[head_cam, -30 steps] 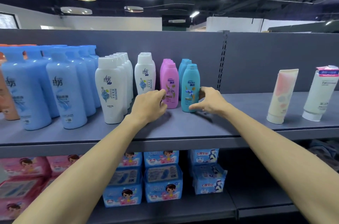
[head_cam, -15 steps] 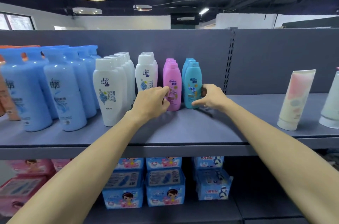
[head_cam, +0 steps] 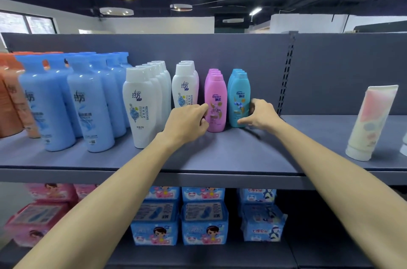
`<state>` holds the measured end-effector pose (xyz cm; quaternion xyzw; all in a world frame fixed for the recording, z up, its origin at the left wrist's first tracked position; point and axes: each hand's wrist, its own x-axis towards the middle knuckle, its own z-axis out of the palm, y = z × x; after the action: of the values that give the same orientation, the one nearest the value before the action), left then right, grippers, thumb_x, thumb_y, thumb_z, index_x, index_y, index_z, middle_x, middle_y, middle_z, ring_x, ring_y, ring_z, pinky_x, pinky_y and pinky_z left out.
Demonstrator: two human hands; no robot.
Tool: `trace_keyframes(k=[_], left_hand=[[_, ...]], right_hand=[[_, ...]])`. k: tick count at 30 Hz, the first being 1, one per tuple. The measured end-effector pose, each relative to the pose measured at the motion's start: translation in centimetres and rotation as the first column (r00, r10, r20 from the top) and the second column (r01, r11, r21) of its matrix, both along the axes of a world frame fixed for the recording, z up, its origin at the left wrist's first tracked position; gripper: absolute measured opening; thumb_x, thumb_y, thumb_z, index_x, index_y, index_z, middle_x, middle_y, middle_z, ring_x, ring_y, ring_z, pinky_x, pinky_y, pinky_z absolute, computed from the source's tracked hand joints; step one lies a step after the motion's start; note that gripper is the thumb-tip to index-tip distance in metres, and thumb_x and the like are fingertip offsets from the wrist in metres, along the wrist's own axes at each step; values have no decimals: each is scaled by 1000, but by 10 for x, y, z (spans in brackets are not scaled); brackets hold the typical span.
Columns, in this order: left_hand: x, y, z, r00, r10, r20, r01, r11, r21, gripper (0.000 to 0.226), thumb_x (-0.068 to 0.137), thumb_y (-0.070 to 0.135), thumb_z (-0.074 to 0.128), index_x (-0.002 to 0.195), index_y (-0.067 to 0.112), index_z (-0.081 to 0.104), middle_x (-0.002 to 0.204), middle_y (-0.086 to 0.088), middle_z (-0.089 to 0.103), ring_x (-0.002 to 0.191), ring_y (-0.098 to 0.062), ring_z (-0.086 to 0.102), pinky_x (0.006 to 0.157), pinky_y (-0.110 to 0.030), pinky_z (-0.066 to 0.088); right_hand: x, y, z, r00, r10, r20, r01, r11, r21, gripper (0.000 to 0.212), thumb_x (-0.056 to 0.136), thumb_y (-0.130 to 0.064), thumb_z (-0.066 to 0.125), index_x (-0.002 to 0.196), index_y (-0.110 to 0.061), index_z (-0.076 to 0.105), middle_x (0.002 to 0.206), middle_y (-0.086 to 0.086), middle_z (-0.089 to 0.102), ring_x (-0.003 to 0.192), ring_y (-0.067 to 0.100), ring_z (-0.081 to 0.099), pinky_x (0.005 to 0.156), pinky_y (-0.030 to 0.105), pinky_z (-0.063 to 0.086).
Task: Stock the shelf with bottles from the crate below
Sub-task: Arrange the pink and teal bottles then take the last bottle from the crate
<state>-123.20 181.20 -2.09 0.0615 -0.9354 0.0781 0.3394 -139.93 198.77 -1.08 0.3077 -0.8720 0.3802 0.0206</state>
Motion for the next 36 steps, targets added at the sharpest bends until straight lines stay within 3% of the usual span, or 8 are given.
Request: trace_keyframes(k=[4,9,13,19,23,27,31,36], left_hand=[[10,-3,3,1000,10,-8,-10,1000,27,9,82,23,48,89,16,49,78,4,60,71,-24,55,57,-35,46],[33,-7,10,1000,12,-13,-12,1000,12,13,83,24,50,93,16,52,81,2,63,73,-26,58,58,-36,46],[55,-14,22,1000,21,-16,-20,999,32,14,82,22,51,93,14,53,78,1,62,72,-27,58,60,-40,49],[86,-19,35,996,75,-58,-75,997,-1,13,85,22,52,96,16,53,87,2,65,77,-28,59,58,-32,42],[111,-30,39,991,118,-61,-117,993,6,9,86,26,52,86,19,47,82,3,63,72,-27,56,56,-30,37],[131,-45,32,984,154,-95,-154,988,3,14,84,30,50,82,19,43,80,1,60,68,-29,53,55,-30,34],[143,-57,24,985,140,-101,-142,990,-9,14,83,29,51,83,20,41,77,2,60,69,-28,56,53,-30,34],[158,-70,22,986,153,-72,-154,988,-16,15,83,32,52,86,20,42,82,4,64,72,-25,59,55,-30,42]], right_hand=[[7,-4,0,996,-77,-51,79,996,38,52,65,-25,85,108,-13,58,100,2,66,90,21,61,73,31,50],[20,-3,9,986,-153,-62,154,988,13,67,66,-22,84,120,-13,45,117,8,57,103,29,59,91,46,51],[47,-12,39,965,-215,-148,210,976,-49,60,80,-13,72,130,-11,38,131,11,39,102,36,57,86,44,48],[112,-48,69,900,-95,-425,60,994,-94,51,83,-17,65,129,-14,43,130,8,39,96,30,54,78,39,45],[146,-77,79,910,98,-403,-127,991,-45,44,83,-22,67,123,-15,50,123,7,51,100,26,59,89,41,50],[173,-100,82,910,230,-344,-269,961,-67,40,83,-25,70,120,-18,53,117,2,58,94,21,64,82,38,54],[190,-114,79,896,247,-368,-281,959,-42,38,84,-26,70,118,-19,54,115,0,60,92,18,63,78,29,49],[203,-121,80,885,218,-411,-251,968,-26,38,84,-29,68,117,-20,53,117,0,60,95,20,64,86,40,53]])
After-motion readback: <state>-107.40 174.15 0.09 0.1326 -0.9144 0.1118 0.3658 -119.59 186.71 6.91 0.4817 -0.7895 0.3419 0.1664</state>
